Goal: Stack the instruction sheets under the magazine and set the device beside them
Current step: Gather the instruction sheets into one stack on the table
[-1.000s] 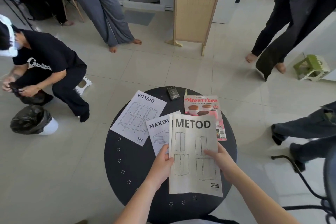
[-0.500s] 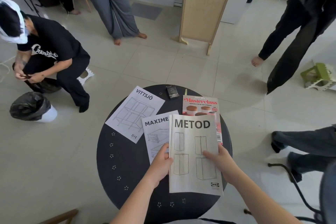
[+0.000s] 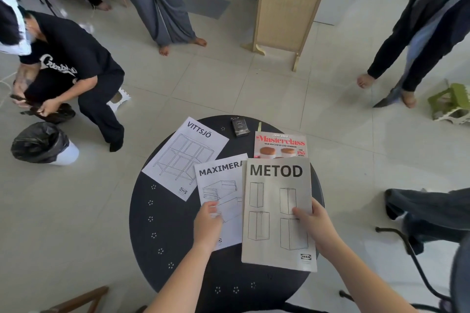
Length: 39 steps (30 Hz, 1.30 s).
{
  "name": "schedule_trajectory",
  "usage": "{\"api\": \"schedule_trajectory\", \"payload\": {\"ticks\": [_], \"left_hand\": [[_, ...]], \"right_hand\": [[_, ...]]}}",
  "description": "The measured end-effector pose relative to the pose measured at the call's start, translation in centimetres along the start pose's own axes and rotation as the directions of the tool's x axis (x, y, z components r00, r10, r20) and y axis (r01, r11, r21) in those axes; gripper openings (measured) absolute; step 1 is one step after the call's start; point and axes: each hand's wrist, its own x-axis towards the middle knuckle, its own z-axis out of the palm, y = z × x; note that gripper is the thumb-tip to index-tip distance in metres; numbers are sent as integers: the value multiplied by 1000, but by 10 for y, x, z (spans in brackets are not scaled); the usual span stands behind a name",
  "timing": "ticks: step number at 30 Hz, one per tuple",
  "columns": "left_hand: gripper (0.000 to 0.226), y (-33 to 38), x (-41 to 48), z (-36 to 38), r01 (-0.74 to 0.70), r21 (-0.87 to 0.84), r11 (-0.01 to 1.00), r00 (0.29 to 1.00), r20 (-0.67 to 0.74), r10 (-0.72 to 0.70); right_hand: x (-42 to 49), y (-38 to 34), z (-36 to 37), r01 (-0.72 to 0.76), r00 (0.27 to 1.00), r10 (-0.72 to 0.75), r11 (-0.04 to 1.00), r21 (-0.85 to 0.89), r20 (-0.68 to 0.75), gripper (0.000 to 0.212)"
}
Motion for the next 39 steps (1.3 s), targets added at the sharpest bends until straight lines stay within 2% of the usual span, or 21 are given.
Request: {"api": "schedule_trajectory", "payload": {"ticks": [2,4,8,12,16,21,25,29,36,39], "left_hand": [[44,-7,13,-3,58,22,998,993,-107,-55],[49,-19,31,-3,112,44,993,984,-147,-105],[38,-25,49,4,176,72,982,975,-148,-164],[33,-13,39,5,188,-13,982,976,-114,-188],[9,-14,40,6,95,-12,995,994,-46,-95],[15,-13,32,-9,-55,69,996,998,-11,55],[24,-14,21,-40,-102,80,992,995,-4,103],[33,-20,14,-81,-140,13,990,988,62,139],[27,-24,-2,-136,-162,-150,975,967,172,187],[29,-21,-11,-150,-127,-255,958,956,227,187]], "right_hand": [[2,2,-5,-14,1000,14,1000,26,-14,27],[3,5,-10,-27,999,28,999,44,-22,27],[4,10,-17,-45,998,47,998,45,-38,27],[2,9,-20,-49,998,52,997,53,-41,27],[-2,9,-19,-50,998,52,997,52,-32,27],[-11,12,-10,-42,999,44,997,63,-26,27],[-22,10,8,-31,999,33,997,67,-29,26],[-35,11,32,-17,1000,18,995,98,-9,28],[-61,10,80,-22,997,7,980,200,74,29],[-72,6,96,-4,996,-18,967,253,84,29]]}}
